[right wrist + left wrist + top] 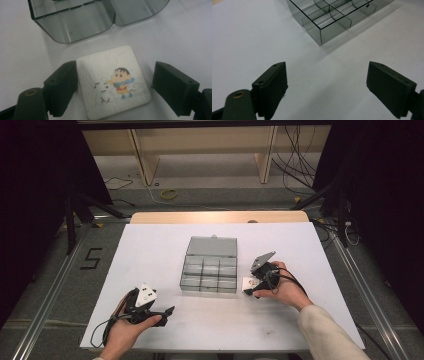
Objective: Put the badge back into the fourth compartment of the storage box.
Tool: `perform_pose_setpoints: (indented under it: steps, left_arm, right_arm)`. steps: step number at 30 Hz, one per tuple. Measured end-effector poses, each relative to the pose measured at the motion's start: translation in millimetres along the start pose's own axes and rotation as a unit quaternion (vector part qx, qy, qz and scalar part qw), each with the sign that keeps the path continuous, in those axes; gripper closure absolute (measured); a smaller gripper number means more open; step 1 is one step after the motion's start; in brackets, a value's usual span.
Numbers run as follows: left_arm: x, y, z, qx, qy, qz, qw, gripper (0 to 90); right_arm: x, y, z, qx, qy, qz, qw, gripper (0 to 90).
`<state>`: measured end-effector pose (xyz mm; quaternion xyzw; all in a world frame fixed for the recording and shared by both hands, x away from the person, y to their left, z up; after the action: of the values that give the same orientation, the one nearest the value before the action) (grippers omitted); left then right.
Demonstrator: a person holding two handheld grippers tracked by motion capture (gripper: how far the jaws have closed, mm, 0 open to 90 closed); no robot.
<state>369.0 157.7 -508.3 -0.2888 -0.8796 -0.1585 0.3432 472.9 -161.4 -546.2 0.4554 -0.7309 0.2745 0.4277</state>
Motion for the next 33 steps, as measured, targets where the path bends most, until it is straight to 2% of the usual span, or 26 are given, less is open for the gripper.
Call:
perform_pose_setpoints:
  steps: [4,11,15,22,33]
  left_arm:
    - [-0.4,0.1,0.1,-0.001,0.000,0.001,1.0000,16.4]
    - [-0.1,-0.2,-0.3,-0.001,0.000,0.001,1.0000,16.3]
    - [-0.1,-0.3,-0.4,-0.002,0.000,0.001,1.0000,16.4]
    - [0.0,-0.3,-0.8,0.001,-0.003,0.001,1.0000,16.4]
    - [0.1,-0.3,-1.2,0.001,-0.003,0.000,1.0000,16.4]
  right_arm:
    - [-1.3,-1.0,-1.2,0.009,0.004,-0.001,0.9999,21.6]
    - [0.5,2.3,-3.3,0.019,0.019,-0.010,0.9996,31.9]
    - [1.1,3.2,-4.0,0.024,0.024,-0.010,0.9994,33.5]
    - [3.1,4.5,-5.4,0.015,0.031,-0.002,0.9994,33.9]
    - [18.5,0.9,-15.4,0.021,0.004,0.017,0.9996,33.9]
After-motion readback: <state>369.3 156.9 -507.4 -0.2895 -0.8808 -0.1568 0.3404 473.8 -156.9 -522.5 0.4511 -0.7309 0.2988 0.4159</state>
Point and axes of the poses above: each handheld gripper's, and its own axes: x roughly backward along the jaws, z roughly out of its underside, y roughly to its left, the point moved 8 cm from there along -x, roughly forward along the jaws, and after that the axes turned 4 degrees about y, right-handed, at the moved point
